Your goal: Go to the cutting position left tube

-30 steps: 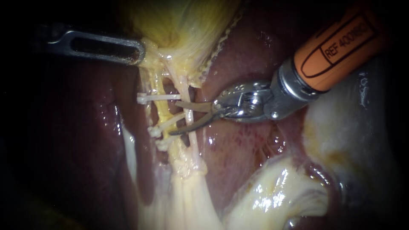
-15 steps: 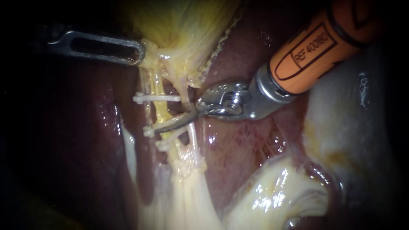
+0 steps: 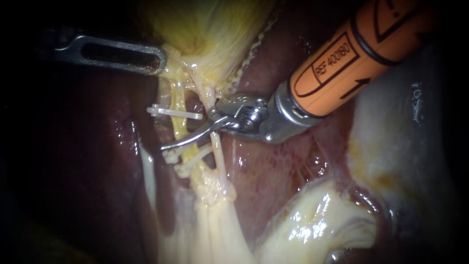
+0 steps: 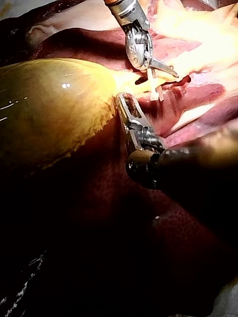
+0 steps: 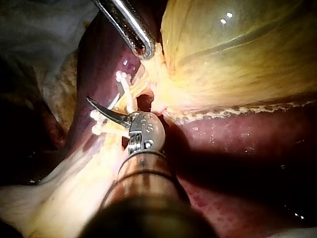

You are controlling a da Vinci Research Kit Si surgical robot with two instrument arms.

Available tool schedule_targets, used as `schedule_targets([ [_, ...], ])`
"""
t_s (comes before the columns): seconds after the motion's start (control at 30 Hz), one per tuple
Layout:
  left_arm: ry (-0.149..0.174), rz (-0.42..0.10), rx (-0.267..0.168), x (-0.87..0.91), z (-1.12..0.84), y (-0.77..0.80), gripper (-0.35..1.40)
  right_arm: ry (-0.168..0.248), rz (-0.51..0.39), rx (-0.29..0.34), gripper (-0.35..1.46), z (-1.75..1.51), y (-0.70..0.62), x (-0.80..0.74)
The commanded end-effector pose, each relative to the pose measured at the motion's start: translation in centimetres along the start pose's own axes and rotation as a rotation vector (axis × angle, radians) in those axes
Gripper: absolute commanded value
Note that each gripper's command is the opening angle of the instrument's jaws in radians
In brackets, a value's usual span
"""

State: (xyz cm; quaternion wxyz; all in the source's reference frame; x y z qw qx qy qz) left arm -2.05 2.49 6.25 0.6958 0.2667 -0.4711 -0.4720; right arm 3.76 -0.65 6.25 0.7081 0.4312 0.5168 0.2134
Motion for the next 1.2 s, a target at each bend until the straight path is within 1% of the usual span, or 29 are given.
schedule_targets([
  [0.03,0.0,0.0,0.0,0.0,0.0,0.0,-0.35,0.005,-0.001,0.002,1.0,0.03,0.0,0.0],
  [0.2,0.0,0.0,0.0,0.0,0.0,0.0,-0.35,0.012,-0.001,-0.008,1.02,0.13,0.04,0.02],
  [0.33,0.0,0.0,0.0,0.0,0.0,0.0,-0.35,0.022,0.004,-0.001,1.05,0.16,0.01,0.03],
  [0.43,0.0,0.0,0.0,0.0,0.0,0.0,-0.35,0.038,0.012,0.012,1.07,0.14,-0.07,0.09],
  [0.47,0.0,0.0,0.0,0.0,0.0,0.0,-0.35,0.054,0.019,0.022,1.07,0.13,-0.11,0.13],
  [0.6,0.0,0.0,0.001,0.0,-0.01,0.0,-0.35,0.094,0.039,0.049,1.08,0.08,-0.28,0.3],
  [0.7,0.0,0.0,0.001,0.0,-0.01,0.0,-0.35,0.109,0.045,0.059,1.08,0.05,-0.37,0.41],
  [0.77,0.0,0.0,0.001,0.0,-0.01,0.0,-0.35,0.113,0.054,0.063,1.08,0.02,-0.41,0.46],
  [0.83,0.001,0.0,0.001,0.0,-0.01,0.0,-0.35,0.112,0.055,0.064,1.08,0.01,-0.43,0.47],
  [1.2,0.001,0.0,0.001,0.0,-0.01,0.01,-0.35,0.111,0.07,0.066,1.07,0.0,-0.42,0.43],
])
